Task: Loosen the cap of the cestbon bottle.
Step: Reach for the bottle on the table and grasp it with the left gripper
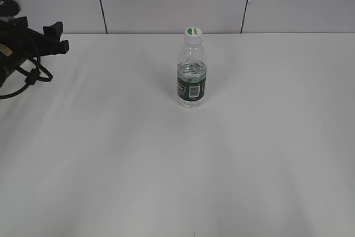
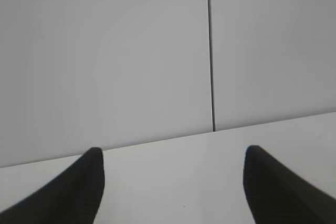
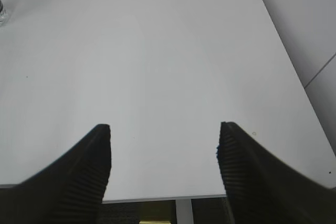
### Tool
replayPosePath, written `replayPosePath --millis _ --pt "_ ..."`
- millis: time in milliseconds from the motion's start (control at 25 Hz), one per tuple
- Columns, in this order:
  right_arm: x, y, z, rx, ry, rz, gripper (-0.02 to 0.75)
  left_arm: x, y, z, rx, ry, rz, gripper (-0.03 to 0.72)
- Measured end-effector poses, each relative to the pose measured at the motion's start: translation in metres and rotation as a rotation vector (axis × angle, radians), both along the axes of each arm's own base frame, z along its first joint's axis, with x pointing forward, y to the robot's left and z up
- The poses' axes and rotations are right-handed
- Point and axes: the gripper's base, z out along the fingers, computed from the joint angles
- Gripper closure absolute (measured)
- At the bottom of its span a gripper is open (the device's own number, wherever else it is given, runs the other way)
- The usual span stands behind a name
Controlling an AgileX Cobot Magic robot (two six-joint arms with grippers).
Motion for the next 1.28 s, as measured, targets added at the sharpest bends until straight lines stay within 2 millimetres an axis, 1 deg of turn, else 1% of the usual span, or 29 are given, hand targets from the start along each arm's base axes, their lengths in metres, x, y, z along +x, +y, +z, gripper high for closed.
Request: replayPosePath --millis 240,360,440,520,560,640,800,920,1040,1160,1280 --pt "0.000 0.000 0.000 0.000 0.000 0.000 0.246 0.000 0.000 -0.001 0.012 -0.011 -0.024 0.190" --pt "0.000 0.000 0.000 0.000 0.000 0.000 0.246 -0.001 0.001 -0.004 -0.018 -0.048 -0.150 0.190" --pt "0.000 0.000 0.000 0.000 0.000 0.000 0.246 -0.003 0.006 -0.011 -0.095 -0.062 -0.238 0.190" --pt "0.000 0.000 0.000 0.000 0.000 0.000 0.246 -0.005 0.017 -0.023 -0.154 -0.048 -0.277 0.190" --pt "0.000 0.000 0.000 0.000 0.000 0.000 0.246 -0.006 0.021 -0.029 -0.157 -0.028 -0.300 0.190" --pt "0.000 0.000 0.000 0.000 0.000 0.000 0.246 -0.010 0.023 -0.041 -0.141 0.016 -0.371 0.190" --pt "0.000 0.000 0.000 0.000 0.000 0.000 0.246 -0.021 0.009 -0.056 -0.088 0.077 -0.566 0.190" --pt "0.000 0.000 0.000 0.000 0.000 0.000 0.246 -0.025 0.001 -0.060 -0.067 0.095 -0.649 0.190" --pt "0.000 0.000 0.000 0.000 0.000 0.000 0.246 -0.024 -0.011 -0.058 -0.036 0.085 -0.729 0.190" --pt "0.000 0.000 0.000 0.000 0.000 0.000 0.246 -0.021 -0.031 -0.054 -0.006 0.063 -0.816 0.190" --pt "0.000 0.000 0.000 0.000 0.000 0.000 0.246 -0.022 -0.052 -0.052 -0.017 0.056 -0.855 0.190"
